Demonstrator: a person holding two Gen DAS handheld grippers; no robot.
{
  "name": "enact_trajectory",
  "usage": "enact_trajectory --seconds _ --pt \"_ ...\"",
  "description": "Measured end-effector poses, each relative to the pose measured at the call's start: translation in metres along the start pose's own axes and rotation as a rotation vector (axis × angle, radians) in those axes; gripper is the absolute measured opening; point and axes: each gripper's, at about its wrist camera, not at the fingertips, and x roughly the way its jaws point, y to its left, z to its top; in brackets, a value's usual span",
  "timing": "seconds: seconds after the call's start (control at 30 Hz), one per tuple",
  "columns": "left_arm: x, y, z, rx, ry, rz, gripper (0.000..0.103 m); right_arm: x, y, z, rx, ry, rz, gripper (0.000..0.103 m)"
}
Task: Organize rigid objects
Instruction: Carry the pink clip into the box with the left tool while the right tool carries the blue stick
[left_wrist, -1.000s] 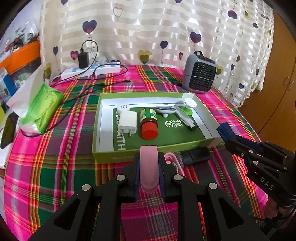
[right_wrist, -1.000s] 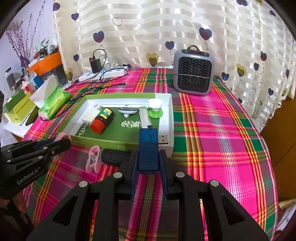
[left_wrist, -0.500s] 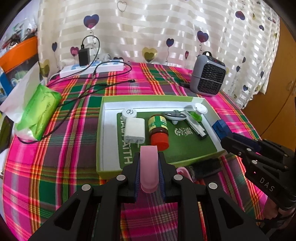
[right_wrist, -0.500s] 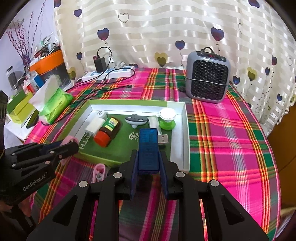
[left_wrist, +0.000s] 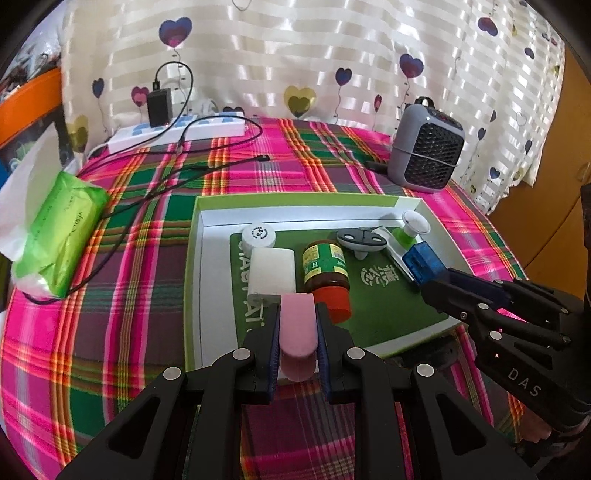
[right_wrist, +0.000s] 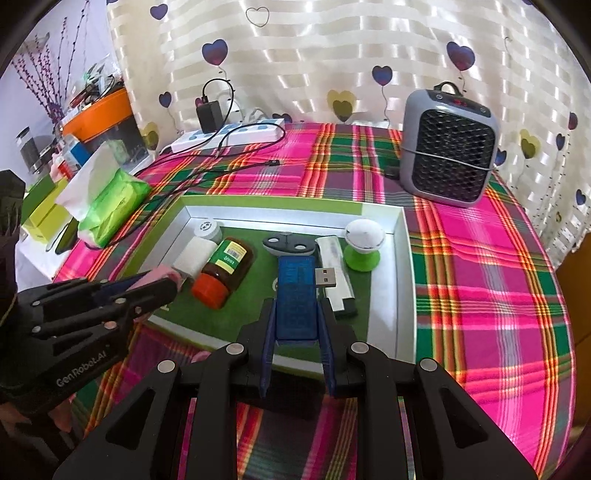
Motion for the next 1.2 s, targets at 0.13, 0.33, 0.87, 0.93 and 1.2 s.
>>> enact_trajectory --seconds 0.13,0.33,0.87,0.93,1.2 --pt "0.007 0.003 0.001 -0.005 0.012 0.001 0.017 0.006 0.001 0.002 -0.008 0.009 0.004 0.023" --pt "0.012 0.004 0.004 -0.002 0.015 0.003 0.017 0.015 0.002 0.004 -0.013 0.024 0.011 0.023" --pt "0.02 0.006 0.006 0.006 0.016 0.014 0.017 0.032 0.005 0.006 -0.034 0.054 -0.009 0.023" --pt "0.02 0.006 0.005 0.006 0.016 0.016 0.017 0.034 0.005 0.006 -0.032 0.056 -0.011 0.023" --pt "0.023 0.002 0.006 0.024 0.023 0.03 0.017 0.039 0.003 0.005 -0.029 0.059 -0.022 0.023"
